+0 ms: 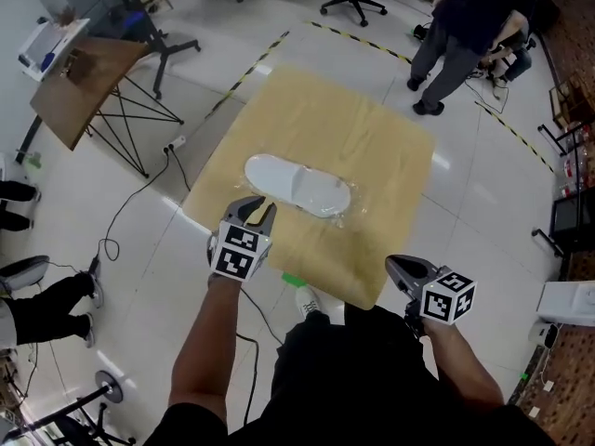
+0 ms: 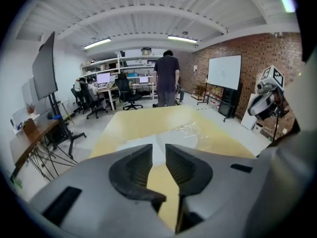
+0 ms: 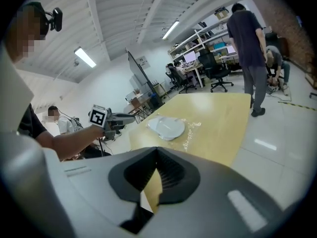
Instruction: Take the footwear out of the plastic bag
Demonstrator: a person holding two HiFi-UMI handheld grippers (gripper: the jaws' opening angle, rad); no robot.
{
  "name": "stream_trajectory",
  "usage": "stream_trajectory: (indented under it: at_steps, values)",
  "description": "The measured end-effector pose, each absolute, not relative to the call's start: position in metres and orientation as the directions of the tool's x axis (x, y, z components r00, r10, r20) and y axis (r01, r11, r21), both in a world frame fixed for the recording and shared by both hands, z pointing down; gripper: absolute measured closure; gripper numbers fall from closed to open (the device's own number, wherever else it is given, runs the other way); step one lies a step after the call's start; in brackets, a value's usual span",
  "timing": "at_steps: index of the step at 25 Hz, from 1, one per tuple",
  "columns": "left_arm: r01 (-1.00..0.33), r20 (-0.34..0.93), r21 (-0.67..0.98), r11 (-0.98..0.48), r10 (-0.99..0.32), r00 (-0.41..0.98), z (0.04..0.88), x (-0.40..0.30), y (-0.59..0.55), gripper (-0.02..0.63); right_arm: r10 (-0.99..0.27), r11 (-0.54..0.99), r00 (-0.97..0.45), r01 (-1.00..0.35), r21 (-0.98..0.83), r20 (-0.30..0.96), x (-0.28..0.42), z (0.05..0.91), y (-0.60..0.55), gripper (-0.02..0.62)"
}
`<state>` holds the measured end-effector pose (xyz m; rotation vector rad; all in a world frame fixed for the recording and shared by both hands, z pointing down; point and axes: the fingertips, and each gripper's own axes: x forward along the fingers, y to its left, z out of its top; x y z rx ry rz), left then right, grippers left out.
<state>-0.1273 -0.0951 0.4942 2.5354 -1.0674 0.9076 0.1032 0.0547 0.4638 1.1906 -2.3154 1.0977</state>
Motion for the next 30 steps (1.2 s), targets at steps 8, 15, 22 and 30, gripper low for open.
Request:
stream_trajectory:
  at_steps: [8, 15, 22, 30]
  values:
    - [-0.337, 0.784, -0.138, -0.931, -0.311, 0.537, 0.554, -0.072, -0.162, 0.442, -0.513, 0.412, -0.635, -0.773, -0.483, 0.578, 0.102, 0.479, 0.018, 0.592]
    - [-0.272, 0.849, -0.061, -0.96, -0.193, 0.491, 0.595, -0.058, -0.159, 0.414, -0.486, 0.408, -0.655, -0.756, -0.512, 0.578, 0.112, 0.5, -0.009, 0.593]
    - [-0.482, 0.83, -0.013, -0.876, -0.279, 0.484, 0.596, -0.062, -0.131, 0.447, -0.471, 0.398, -0.666, -0.746, -0.535, 0.578, 0.133, 0.524, -0.038, 0.592]
    - [-0.763, 0.815, 0.273, -0.586, -0.28, 0.507, 0.586, -0.07, -0.059, 0.49, -0.419, 0.55, -0.641, -0.743, -0.381, 0.643, 0.113, 0.546, -0.083, 0.592]
